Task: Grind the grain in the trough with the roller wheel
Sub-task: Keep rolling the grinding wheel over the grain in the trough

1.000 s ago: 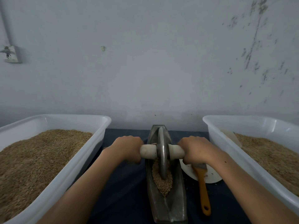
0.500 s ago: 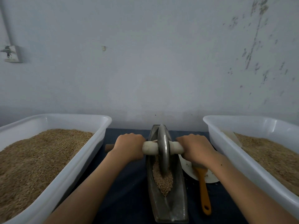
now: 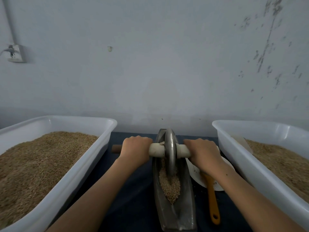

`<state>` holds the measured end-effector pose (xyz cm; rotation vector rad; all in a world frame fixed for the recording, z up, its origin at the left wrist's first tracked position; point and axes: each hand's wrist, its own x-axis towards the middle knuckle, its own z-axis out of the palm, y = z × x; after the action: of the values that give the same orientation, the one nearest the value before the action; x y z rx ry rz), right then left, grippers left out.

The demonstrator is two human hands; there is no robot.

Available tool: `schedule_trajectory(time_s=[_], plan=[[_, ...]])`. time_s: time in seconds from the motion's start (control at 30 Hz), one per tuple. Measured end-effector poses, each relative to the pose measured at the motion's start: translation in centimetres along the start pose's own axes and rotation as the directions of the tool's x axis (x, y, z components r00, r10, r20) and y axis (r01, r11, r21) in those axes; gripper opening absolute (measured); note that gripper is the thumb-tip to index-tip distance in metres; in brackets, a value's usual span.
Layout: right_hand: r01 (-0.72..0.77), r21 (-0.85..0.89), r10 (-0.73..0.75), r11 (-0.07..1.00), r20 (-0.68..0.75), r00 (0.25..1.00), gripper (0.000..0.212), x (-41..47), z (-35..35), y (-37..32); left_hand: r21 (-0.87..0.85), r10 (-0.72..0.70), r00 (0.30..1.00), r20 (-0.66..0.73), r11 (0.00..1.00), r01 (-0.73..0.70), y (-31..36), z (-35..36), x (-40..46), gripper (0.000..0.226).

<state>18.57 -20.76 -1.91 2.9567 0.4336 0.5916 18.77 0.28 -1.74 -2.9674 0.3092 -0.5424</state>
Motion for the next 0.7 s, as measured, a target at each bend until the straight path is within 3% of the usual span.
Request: schedule_trajectory(time_s=[0.13,0.3,0.37,0.47,0.6,0.7], plan=[[0.022,-0.002,-0.022,1.0,0.047,0.999,0.012,0.1,-0.3,0.2,-0.005,0.043,0.998,0.048,0.999,-0.043,-0.2,-0.1,0.0,0.024],[0.088,0.009,-0.087,0.996,0.302,0.949,0.024,0.2,-1.8,0.5,-0.125,0.089,0.945,0.316,0.991,-0.052,-0.8,-1.0,0.2,0.035],[0.098,0.011,-0.096,0.995,0.341,0.935,0.024,0.2,-2.1,0.4,-0.139,0.089,0.933,0.349,0.989,-0.042,-1.0,-1.0,0.1,0.037],[0.085,-0.002,-0.081,0.996,0.272,0.959,0.019,0.2,-1.8,0.2,-0.101,0.066,0.957,0.281,0.994,-0.039,-0.8,-0.7,0.1,0.034],[0.027,0.035,-0.03,0.999,0.085,0.996,0.012,-0.1,-0.8,0.2,0.005,0.034,0.999,-0.002,0.999,-0.034,-0.1,0.1,0.2,0.022],[0.004,0.02,-0.004,1.0,0.015,1.0,0.012,-0.2,-0.4,0.0,-0.024,0.017,0.997,-0.075,1.0,-0.019,-0.1,0.6,0.1,0.017]])
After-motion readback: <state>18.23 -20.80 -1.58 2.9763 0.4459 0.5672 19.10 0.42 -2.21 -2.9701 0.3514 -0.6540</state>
